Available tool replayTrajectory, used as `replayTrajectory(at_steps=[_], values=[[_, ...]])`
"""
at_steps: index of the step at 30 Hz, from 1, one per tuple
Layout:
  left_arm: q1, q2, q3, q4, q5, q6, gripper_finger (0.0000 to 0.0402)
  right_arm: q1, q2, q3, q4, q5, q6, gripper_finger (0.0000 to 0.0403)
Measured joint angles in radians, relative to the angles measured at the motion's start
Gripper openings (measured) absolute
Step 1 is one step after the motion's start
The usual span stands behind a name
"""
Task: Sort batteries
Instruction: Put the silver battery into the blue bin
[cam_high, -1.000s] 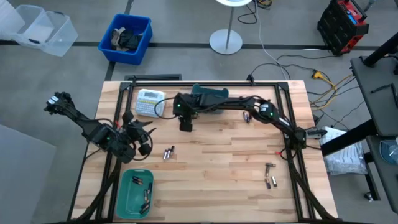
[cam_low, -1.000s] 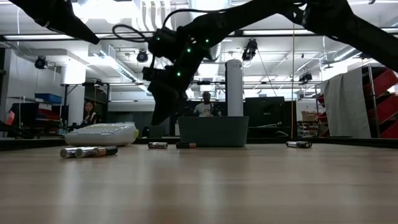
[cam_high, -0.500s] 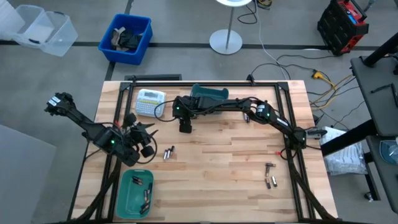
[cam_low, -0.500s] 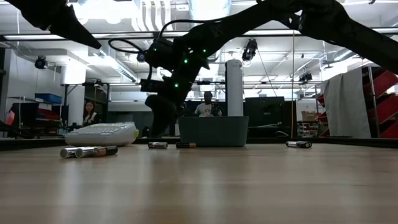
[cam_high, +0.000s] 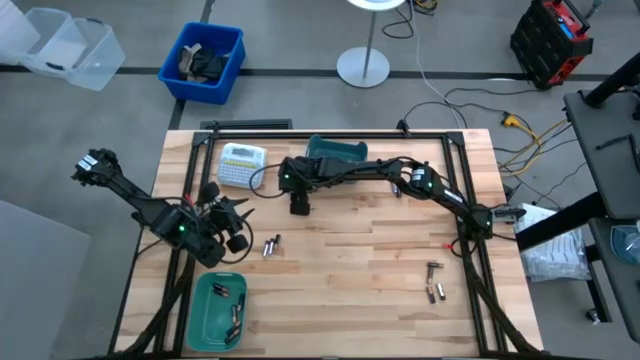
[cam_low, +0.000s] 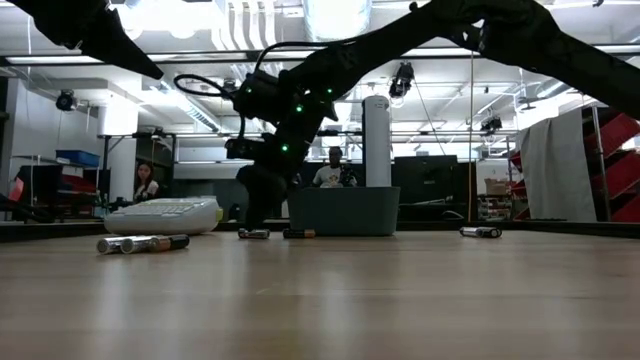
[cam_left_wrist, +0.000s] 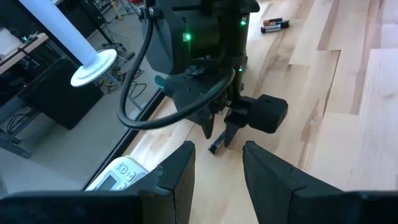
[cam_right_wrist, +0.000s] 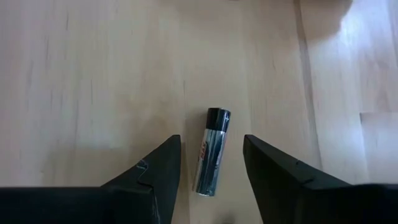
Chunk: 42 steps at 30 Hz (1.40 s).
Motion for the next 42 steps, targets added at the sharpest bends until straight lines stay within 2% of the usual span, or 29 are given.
replayTrajectory(at_steps=[12, 26, 34, 42], values=[[0.000, 0.000, 0.000, 0.001, 0.000, 0.000, 0.0116, 0.001, 0.002, -0.034, 0.013, -0.002, -0.021, 0.0169], [0.000, 0.000, 0.000, 0.001, 0.000, 0.000, 0.0116, 0.002, 0.002, -0.033, 0.019, -0.004, -0.107, 0.0133], [0.000, 0.000, 0.000, 0.003, 0.000, 0.000, 0.0116, 0.010, 0.002, -0.032, 0.012, -0.004, -0.240, 0.0114], [0.000, 0.000, 0.000, 0.007, -0.001, 0.000, 0.0116, 0.028, 0.002, -0.032, -0.002, 0.001, -0.288, 0.0096]])
